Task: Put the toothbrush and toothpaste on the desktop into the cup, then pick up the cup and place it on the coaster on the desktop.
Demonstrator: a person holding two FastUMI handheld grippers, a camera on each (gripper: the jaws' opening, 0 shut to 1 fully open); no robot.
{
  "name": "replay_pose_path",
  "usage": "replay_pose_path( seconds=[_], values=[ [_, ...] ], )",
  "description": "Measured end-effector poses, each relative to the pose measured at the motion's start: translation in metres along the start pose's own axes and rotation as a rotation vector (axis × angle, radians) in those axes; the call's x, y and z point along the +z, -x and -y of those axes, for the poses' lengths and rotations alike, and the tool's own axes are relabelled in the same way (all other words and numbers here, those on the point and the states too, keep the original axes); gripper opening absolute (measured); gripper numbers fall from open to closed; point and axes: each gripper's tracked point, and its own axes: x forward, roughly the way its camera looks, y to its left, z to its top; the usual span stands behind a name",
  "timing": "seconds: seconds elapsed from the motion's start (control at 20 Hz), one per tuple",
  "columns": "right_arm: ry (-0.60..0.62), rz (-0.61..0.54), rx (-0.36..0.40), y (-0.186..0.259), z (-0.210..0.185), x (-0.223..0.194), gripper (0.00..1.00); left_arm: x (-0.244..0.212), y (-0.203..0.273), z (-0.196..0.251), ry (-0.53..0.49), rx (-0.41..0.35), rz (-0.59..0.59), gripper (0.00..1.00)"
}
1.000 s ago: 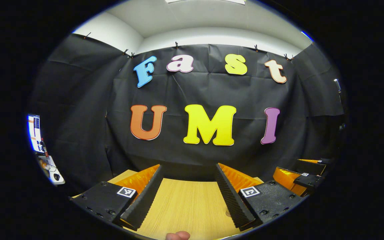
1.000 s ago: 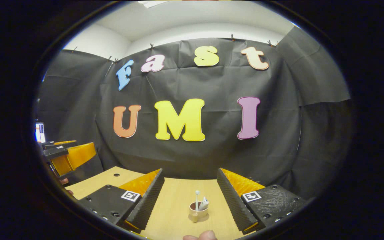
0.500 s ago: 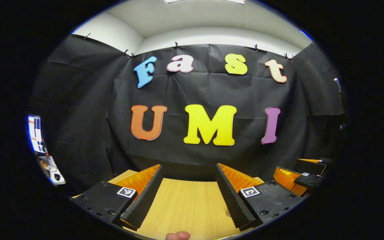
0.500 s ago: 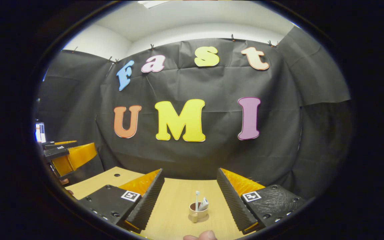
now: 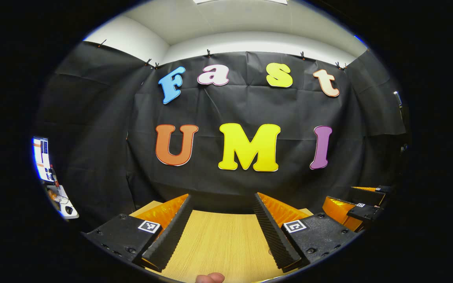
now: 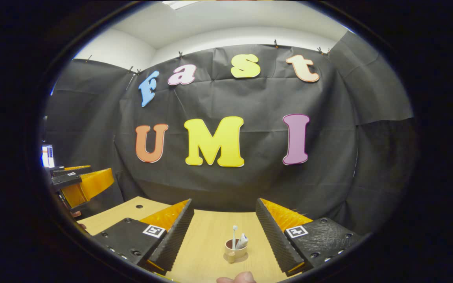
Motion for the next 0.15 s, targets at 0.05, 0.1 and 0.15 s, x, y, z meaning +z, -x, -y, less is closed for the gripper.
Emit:
replay_pose_path(
  seconds=[0.05, 0.1, 0.15],
  values=[
    [-0.001, 0.002, 0.001, 0.0001, 0.0006, 0.0017, 0.97, 0.0011, -0.0008, 0.0006, -0.002, 0.000, 0.003, 0.98],
    [-0.001, 0.004, 0.002, -0.0009, 0.0003, 0.0025, 0.97, 0.0022, -0.0013, 0.0006, -0.004, -0.001, 0.006, 0.98],
    [-0.002, 0.006, 0.003, -0.0011, 0.0003, 0.0035, 0.97, 0.0033, -0.0020, 0.0005, -0.007, 0.000, 0.010, 0.98]
  ],
)
